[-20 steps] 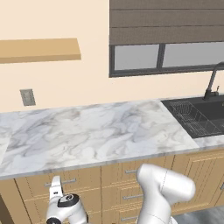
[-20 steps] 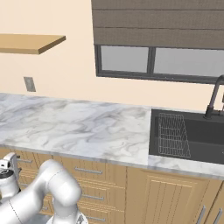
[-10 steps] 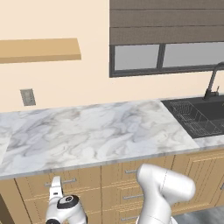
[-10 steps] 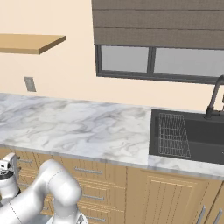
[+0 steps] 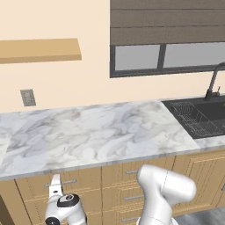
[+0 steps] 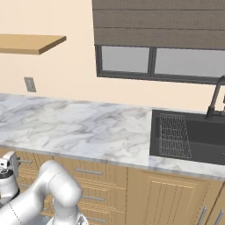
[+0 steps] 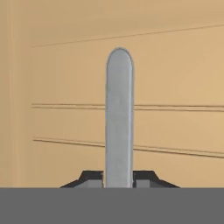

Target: Take the tongs from the drawer on the left and place them on the dining counter next to the tray containing the kebab skewer.

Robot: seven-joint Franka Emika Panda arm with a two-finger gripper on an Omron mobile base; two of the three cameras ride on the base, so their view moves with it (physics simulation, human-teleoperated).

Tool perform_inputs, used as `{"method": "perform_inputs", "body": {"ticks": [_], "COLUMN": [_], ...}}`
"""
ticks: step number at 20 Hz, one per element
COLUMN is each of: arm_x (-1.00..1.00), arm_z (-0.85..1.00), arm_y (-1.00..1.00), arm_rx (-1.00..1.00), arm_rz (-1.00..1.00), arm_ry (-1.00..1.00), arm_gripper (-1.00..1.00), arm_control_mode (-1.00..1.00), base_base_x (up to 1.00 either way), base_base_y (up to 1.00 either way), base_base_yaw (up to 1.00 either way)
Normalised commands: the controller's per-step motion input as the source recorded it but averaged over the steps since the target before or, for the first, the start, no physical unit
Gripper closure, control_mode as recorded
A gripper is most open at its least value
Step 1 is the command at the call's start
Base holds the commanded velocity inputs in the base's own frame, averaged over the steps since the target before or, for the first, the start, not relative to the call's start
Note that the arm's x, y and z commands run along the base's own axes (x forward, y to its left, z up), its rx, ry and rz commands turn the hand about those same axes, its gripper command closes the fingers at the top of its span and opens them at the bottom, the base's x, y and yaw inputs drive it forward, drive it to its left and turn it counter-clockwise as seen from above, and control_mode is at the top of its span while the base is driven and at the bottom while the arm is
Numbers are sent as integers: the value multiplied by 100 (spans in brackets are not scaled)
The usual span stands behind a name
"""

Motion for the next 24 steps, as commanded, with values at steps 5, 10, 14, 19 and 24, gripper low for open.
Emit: {"method": "perform_inputs", "body": {"ticks": [5, 10, 14, 19, 24], "arm_x": [0, 0, -28, -64, -72], "arm_z": [0, 0, 0, 0, 0], "arm_y": [0, 0, 0, 0, 0], "arm_rx": [0, 0, 0, 0, 0], "arm_rz": [0, 0, 0, 0, 0], "arm_ry": [0, 0, 0, 0, 0], "arm_gripper": [100, 100, 100, 100, 100], "arm_control_mode": [-100, -100, -100, -100, -100], "base_base_x": [0, 0, 0, 0, 0], "base_base_y": [0, 0, 0, 0, 0], "base_base_yaw": [0, 0, 0, 0, 0]}}
